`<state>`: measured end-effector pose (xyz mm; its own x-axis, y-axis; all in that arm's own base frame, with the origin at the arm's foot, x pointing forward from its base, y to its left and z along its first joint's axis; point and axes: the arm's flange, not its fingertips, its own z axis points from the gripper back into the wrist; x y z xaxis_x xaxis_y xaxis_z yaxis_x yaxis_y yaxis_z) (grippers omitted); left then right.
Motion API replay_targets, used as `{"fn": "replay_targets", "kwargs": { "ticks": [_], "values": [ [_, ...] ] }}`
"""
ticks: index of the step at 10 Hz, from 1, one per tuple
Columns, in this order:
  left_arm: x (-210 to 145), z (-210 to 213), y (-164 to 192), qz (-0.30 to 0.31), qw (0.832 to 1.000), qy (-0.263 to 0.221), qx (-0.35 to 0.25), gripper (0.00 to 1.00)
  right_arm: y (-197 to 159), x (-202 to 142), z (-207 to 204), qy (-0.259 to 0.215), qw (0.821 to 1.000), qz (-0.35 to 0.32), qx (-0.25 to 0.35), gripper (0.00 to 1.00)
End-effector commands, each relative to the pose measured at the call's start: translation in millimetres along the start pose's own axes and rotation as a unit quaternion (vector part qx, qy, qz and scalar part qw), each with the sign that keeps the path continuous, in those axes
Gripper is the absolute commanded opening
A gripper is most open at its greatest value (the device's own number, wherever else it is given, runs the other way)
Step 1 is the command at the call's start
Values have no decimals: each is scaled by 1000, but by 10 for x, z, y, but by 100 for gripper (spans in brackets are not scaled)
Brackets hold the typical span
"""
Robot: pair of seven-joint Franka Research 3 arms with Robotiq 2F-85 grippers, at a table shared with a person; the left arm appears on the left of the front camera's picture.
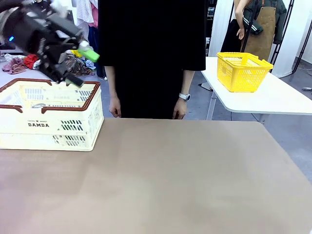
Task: Place the drinks into the Shopping basket.
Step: Pick up one drink and place it into the Shopping basket.
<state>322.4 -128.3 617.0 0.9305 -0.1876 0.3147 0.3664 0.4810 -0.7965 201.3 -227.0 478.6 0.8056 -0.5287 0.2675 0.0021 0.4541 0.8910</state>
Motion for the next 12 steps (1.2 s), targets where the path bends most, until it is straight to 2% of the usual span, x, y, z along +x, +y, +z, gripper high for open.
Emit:
{"fn": "replay_targets", "kwargs": {
  "ticks": [1, 2, 3, 4, 5, 6, 7, 12],
  "values": [
    [-596, 147, 571, 30, 989, -102, -101, 100, -3, 8, -8, -7, 1000, 11, 10, 100],
    [-924, 359, 835, 52, 975, -161, -142, 100, -3, 8, -8, -7, 1000, 11, 10, 100],
    [-1134, 611, 1030, 104, 961, -203, -157, 100, -3, 8, -8, -7, 1000, 11, 10, 100],
    [-1267, 835, 1158, 95, 955, -203, -192, 100, -3, 8, -8, -7, 1000, 11, 10, 100],
    [-1285, 953, 1228, 124, 953, -201, -188, 100, -3, 8, -8, -7, 1000, 11, 10, 100],
    [-1163, 933, 1279, 174, 957, -171, -159, 100, -3, 8, -8, -7, 1000, 11, 10, 100],
    [-912, 1207, 1151, 109, 955, -211, -178, 100, -3, 8, -8, -7, 1000, 11, 10, 100],
    [-912, 1207, 1151, 109, 955, -211, -178, 100, -3, 8, -8, -7, 1000, 11, 10, 100]
  ]
}}
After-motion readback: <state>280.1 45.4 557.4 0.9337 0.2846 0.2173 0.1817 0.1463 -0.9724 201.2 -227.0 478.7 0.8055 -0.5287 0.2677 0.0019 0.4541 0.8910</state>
